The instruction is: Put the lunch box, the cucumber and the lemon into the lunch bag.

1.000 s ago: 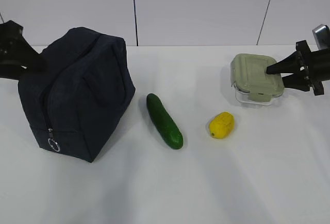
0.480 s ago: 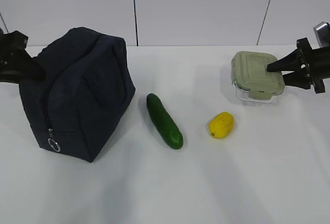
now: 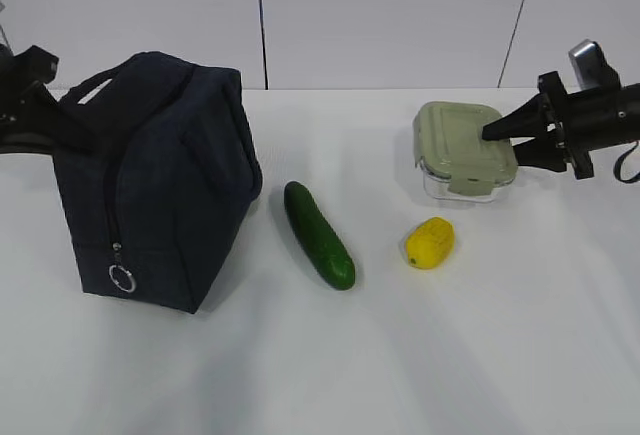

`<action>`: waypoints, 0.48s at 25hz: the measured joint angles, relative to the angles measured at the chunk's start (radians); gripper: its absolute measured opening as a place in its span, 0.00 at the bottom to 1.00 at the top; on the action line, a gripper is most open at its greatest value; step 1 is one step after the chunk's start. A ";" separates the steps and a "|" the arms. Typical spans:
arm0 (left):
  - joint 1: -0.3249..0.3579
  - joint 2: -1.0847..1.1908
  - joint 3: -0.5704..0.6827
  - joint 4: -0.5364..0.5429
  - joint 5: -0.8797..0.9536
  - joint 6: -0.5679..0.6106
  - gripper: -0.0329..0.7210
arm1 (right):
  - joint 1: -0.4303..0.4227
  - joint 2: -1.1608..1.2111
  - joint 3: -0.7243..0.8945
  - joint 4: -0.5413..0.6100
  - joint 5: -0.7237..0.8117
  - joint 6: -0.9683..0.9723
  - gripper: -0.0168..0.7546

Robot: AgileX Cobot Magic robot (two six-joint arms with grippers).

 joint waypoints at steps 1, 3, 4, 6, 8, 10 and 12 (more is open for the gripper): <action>0.000 0.000 0.000 -0.015 0.000 0.005 0.04 | 0.015 0.000 0.000 0.002 0.000 0.005 0.46; 0.000 0.000 0.000 -0.040 0.002 0.019 0.04 | 0.042 0.000 0.000 0.014 0.000 0.009 0.46; 0.000 0.000 0.000 -0.052 0.002 0.024 0.04 | 0.055 0.000 0.000 0.027 0.000 0.011 0.46; 0.000 0.000 0.000 -0.065 0.002 0.032 0.04 | 0.075 -0.005 0.000 0.047 0.000 0.013 0.46; 0.000 0.000 0.000 -0.069 0.002 0.039 0.04 | 0.091 -0.015 0.000 0.064 0.000 0.014 0.46; 0.000 0.000 0.000 -0.069 0.002 0.045 0.04 | 0.104 -0.031 0.000 0.081 0.000 0.014 0.46; 0.000 0.000 0.000 -0.070 0.002 0.052 0.04 | 0.110 -0.050 0.000 0.105 0.000 0.016 0.46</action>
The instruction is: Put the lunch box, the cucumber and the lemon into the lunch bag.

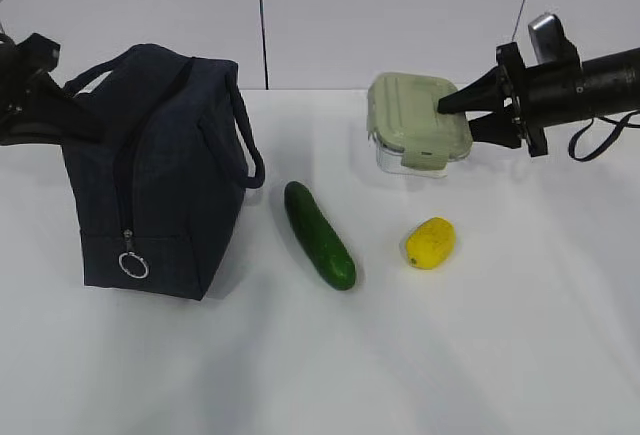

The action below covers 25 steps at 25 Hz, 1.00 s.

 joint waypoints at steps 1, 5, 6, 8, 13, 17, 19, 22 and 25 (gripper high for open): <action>0.000 0.000 0.000 0.000 0.000 0.006 0.04 | 0.004 -0.008 0.000 0.013 0.000 0.000 0.46; -0.037 0.000 0.000 0.000 -0.033 0.024 0.04 | 0.023 -0.025 0.000 0.053 0.000 0.005 0.46; -0.053 0.000 0.000 0.000 -0.050 0.024 0.04 | 0.029 -0.027 0.000 0.060 0.000 0.005 0.46; -0.083 0.000 0.000 0.000 -0.080 0.027 0.04 | 0.040 -0.034 0.000 0.067 0.000 0.021 0.46; -0.160 0.000 0.000 0.002 -0.144 0.027 0.04 | 0.087 -0.039 -0.036 0.103 0.002 0.047 0.46; -0.179 0.000 0.000 0.002 -0.171 0.027 0.04 | 0.133 -0.039 -0.087 0.113 0.004 0.071 0.46; -0.179 0.000 0.000 0.002 -0.177 0.027 0.04 | 0.155 -0.039 -0.110 0.138 0.004 0.078 0.46; -0.179 -0.002 0.000 0.002 -0.180 0.029 0.03 | 0.190 -0.039 -0.141 0.160 0.004 0.082 0.46; -0.179 -0.002 0.000 0.004 -0.180 0.029 0.03 | 0.228 -0.039 -0.156 0.180 0.008 0.083 0.46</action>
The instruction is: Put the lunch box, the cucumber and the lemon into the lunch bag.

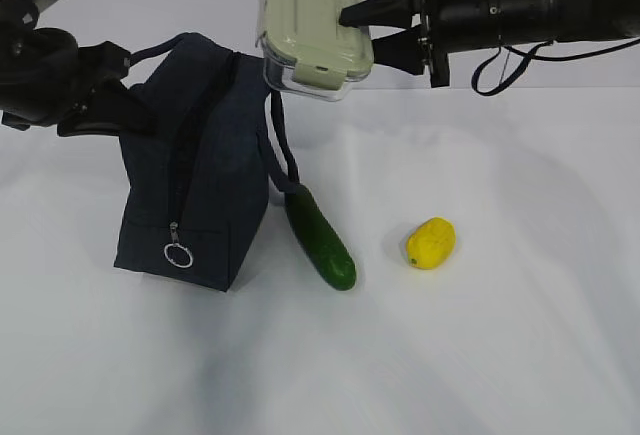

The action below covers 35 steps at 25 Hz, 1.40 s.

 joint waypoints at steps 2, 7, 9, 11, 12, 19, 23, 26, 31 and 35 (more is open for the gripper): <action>0.000 0.000 0.000 0.000 0.000 0.000 0.03 | 0.023 0.000 -0.002 0.033 0.004 0.000 0.46; 0.000 0.000 0.000 0.000 0.000 0.000 0.03 | 0.062 0.000 -0.002 0.087 0.005 0.000 0.46; 0.000 0.000 0.000 0.000 0.000 0.000 0.03 | 0.073 0.000 -0.002 0.089 0.005 0.000 0.46; 0.000 0.000 0.000 0.000 0.000 0.000 0.03 | 0.083 0.000 -0.002 0.089 0.005 0.000 0.46; 0.000 0.000 0.000 0.000 0.000 0.000 0.03 | 0.090 0.000 -0.002 0.089 0.005 0.000 0.46; 0.000 0.000 0.000 -0.002 0.000 0.000 0.03 | 0.137 0.000 -0.002 0.095 -0.003 0.000 0.46; 0.000 0.000 0.000 -0.002 0.000 0.000 0.03 | 0.155 0.000 -0.002 0.094 -0.039 -0.013 0.46; 0.000 0.000 0.000 -0.003 0.000 0.000 0.03 | 0.154 0.000 -0.002 0.050 -0.068 -0.023 0.46; 0.000 0.000 0.000 -0.020 0.004 0.001 0.03 | 0.154 0.000 -0.002 -0.059 -0.111 -0.024 0.46; 0.000 0.000 0.000 -0.062 0.016 0.002 0.03 | 0.154 0.000 -0.002 -0.126 -0.126 -0.024 0.46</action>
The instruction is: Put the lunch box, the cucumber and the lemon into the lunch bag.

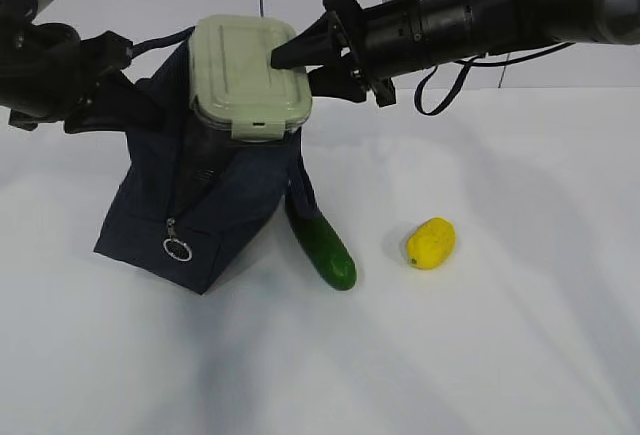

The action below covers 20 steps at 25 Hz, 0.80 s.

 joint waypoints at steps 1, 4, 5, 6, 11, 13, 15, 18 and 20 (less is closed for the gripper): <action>0.000 0.000 0.000 -0.008 0.004 0.002 0.03 | 0.000 0.000 0.000 -0.018 -0.001 0.000 0.46; 0.000 0.000 0.000 -0.028 0.015 0.006 0.03 | 0.000 0.000 0.000 -0.057 -0.001 -0.002 0.46; 0.000 0.000 0.000 -0.033 0.020 0.006 0.03 | 0.002 0.000 0.000 -0.067 -0.001 -0.004 0.46; 0.000 0.000 0.000 -0.037 0.025 0.007 0.03 | 0.002 0.000 0.000 -0.074 -0.001 -0.004 0.46; 0.000 0.000 0.000 -0.064 0.040 0.010 0.03 | 0.022 0.002 -0.002 -0.087 -0.008 -0.004 0.46; 0.000 0.000 0.000 -0.075 0.050 0.010 0.03 | 0.037 0.013 -0.006 -0.089 -0.011 -0.004 0.46; 0.000 0.000 0.000 -0.077 0.060 0.010 0.03 | 0.050 0.031 -0.006 -0.089 -0.013 -0.004 0.46; 0.000 0.000 0.000 -0.084 0.069 0.010 0.03 | 0.073 0.061 -0.006 -0.091 -0.013 -0.008 0.46; 0.000 0.000 0.000 -0.085 0.082 0.010 0.03 | 0.087 0.068 -0.006 -0.093 -0.014 -0.017 0.46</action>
